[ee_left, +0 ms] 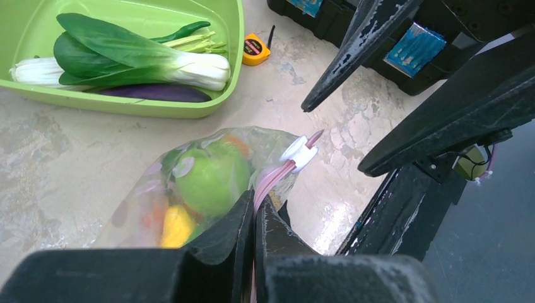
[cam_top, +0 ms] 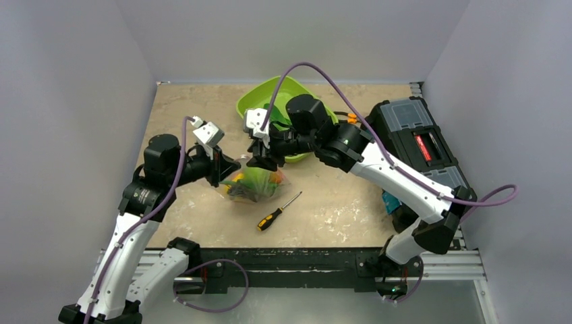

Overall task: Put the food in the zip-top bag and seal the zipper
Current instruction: Zip the zipper food storage bag at the center of the board.

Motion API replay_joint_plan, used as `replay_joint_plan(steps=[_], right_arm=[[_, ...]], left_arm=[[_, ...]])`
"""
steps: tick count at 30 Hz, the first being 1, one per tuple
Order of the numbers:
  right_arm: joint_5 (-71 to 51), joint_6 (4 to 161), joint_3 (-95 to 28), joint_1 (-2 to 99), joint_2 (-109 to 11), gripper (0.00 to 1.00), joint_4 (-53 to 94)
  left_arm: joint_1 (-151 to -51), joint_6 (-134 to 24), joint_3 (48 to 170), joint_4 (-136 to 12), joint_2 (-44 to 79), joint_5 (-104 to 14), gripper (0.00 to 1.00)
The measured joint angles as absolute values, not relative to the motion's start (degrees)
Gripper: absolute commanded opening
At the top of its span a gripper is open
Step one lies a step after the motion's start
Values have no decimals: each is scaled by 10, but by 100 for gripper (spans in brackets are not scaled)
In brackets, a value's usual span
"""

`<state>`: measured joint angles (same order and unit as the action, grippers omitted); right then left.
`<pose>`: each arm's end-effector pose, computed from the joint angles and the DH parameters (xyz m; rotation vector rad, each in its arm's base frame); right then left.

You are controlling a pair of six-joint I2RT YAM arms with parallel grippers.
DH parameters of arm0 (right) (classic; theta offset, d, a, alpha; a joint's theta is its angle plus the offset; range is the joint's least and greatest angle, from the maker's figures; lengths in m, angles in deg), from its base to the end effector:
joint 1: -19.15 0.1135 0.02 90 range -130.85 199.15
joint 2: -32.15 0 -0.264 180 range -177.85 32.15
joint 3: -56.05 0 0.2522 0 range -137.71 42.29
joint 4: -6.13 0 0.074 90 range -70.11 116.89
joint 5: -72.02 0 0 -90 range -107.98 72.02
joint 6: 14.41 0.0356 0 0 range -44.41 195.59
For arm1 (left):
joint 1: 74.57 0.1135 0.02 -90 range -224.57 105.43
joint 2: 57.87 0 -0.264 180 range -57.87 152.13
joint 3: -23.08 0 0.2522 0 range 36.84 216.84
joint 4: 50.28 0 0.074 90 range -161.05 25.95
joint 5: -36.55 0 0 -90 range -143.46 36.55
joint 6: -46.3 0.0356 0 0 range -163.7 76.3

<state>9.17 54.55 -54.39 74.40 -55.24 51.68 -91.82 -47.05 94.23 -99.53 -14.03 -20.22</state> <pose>0.1791 0.2867 0.4355 -1.4821 1.3671 0.8506 0.1374 -0.0631 0.3733 0.6205 1.8717 -0.8009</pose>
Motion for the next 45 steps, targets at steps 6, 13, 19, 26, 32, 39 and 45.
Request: replay_joint_plan(steps=[6, 13, 19, 26, 32, 39, 45], right_arm=[[63, 533, -611, 759, -599, 33, 549], [33, 517, -641, 775, -628, 25, 585], [12, 511, -652, 778, -630, 21, 598], [5, 510, -658, 778, -630, 13, 608], [5, 506, -669, 782, -632, 5, 625], [5, 490, -695, 786, -647, 0, 650], [9, 469, -734, 788, -671, 0, 678]], left_arm=[[-918, -471, 942, -993, -141, -202, 0], [-918, -471, 942, -993, -141, -202, 0], [-918, -471, 942, -993, -141, -202, 0], [-918, -471, 942, -993, -141, -202, 0], [-918, -471, 942, -992, -141, -196, 0], [-918, -471, 942, -994, -144, -191, 0], [-915, -471, 941, -996, -149, -190, 0]])
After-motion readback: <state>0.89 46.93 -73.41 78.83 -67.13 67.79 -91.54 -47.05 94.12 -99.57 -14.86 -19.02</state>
